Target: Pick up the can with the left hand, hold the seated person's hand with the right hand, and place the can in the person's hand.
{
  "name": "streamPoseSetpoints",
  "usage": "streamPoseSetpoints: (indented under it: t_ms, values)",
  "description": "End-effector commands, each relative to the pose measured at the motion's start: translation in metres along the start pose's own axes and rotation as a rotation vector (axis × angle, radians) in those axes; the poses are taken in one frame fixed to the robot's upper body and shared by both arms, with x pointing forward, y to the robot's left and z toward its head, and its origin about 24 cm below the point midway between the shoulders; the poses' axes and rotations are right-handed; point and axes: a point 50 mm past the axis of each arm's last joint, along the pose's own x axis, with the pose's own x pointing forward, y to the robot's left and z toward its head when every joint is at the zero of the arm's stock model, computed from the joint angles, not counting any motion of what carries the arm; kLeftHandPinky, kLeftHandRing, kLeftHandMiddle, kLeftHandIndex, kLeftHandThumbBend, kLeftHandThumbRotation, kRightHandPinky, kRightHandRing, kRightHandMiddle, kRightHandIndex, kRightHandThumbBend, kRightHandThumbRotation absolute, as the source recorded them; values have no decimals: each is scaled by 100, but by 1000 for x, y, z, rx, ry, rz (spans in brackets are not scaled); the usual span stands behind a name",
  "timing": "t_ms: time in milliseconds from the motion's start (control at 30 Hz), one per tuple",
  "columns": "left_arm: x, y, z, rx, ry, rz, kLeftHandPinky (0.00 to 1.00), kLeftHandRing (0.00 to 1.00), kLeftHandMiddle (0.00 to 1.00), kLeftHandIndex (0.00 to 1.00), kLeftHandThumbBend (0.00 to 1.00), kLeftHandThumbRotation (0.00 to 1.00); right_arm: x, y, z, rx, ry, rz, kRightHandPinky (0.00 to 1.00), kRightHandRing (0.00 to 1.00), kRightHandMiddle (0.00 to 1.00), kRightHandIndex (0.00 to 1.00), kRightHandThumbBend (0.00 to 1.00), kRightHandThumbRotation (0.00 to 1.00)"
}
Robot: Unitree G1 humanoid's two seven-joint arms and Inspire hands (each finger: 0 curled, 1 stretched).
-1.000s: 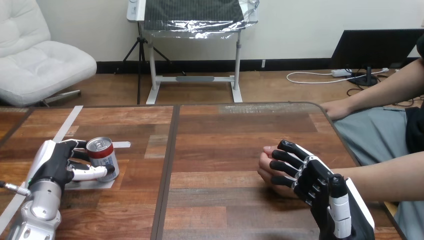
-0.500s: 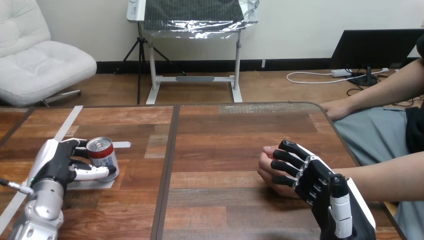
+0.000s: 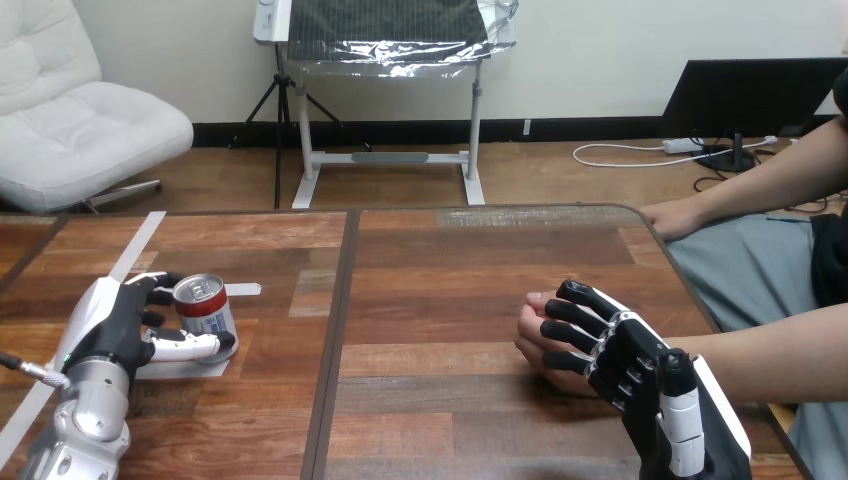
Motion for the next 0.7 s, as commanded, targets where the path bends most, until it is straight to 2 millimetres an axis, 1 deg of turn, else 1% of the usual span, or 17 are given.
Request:
streamPoseSetpoints:
  t_ms: [0,233,667]
  values:
    - [11,16,35,16,-108,61,95,91,91,88,84,15,16,-3,12,-21,-85,13,73,81,83,84,99,96]
    - [11,16,36,15,-108,64,99,92,92,91,87,18,16,-3,12,-27,-84,13,74,81,83,84,99,96]
    - [12,15,37,-3,-99,70,100,93,93,93,88,22,17,-4,12,-20,-84,15,73,81,83,84,99,96]
